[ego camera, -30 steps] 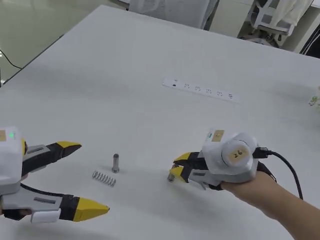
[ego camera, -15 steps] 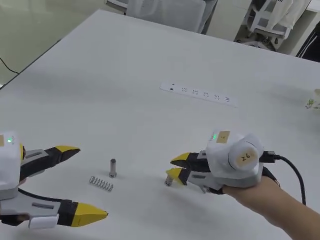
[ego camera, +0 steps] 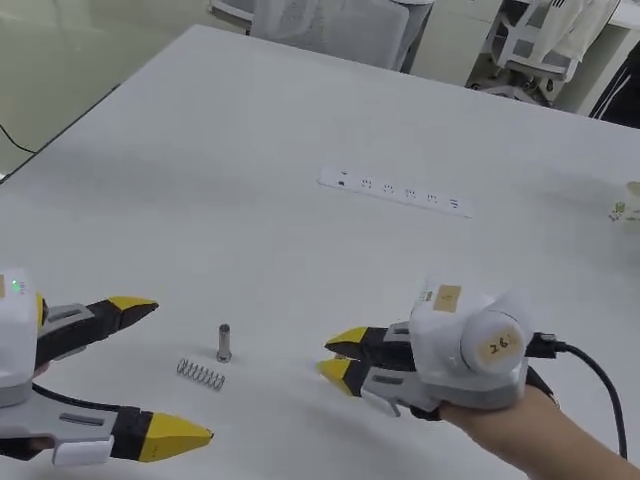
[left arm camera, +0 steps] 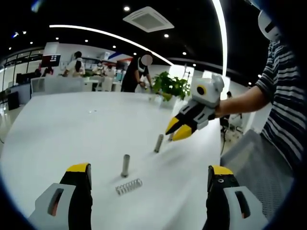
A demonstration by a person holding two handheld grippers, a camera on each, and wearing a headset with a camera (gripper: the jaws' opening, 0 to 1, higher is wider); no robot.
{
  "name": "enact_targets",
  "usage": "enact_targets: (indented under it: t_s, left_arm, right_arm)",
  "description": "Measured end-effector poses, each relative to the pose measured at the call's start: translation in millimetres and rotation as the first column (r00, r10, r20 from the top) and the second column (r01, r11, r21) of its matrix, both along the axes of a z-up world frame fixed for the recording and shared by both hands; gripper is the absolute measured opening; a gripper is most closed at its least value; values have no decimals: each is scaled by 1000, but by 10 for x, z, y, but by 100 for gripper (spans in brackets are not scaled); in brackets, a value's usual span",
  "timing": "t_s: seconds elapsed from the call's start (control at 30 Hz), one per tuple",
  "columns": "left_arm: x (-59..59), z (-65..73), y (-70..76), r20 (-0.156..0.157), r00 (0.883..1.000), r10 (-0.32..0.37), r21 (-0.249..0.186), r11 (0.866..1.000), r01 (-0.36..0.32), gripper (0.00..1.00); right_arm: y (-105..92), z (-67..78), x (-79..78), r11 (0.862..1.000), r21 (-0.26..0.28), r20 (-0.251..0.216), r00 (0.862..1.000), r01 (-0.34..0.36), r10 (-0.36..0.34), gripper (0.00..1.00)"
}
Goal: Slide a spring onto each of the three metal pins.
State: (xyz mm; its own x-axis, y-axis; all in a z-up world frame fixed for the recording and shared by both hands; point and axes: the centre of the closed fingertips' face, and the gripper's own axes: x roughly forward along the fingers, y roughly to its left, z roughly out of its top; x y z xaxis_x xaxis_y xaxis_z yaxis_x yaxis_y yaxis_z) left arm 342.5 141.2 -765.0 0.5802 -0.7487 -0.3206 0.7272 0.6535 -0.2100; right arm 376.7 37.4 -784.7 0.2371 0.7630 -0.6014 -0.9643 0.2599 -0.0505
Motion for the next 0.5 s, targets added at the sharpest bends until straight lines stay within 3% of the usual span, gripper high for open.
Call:
enact_targets:
  t_s: [0.23,0.5]
  left_arm:
    - [-1,11,-4,4,1000,-4,2,1000,4,98]
    - [-33,-11,30,-3,1000,-7,10,1000,7,98]
  right_arm:
    - [39,-48,-77,1000,-1,-13,1000,1,-1,9]
    - [308,-28,-187,999,25,-30,999,-38,39,9]
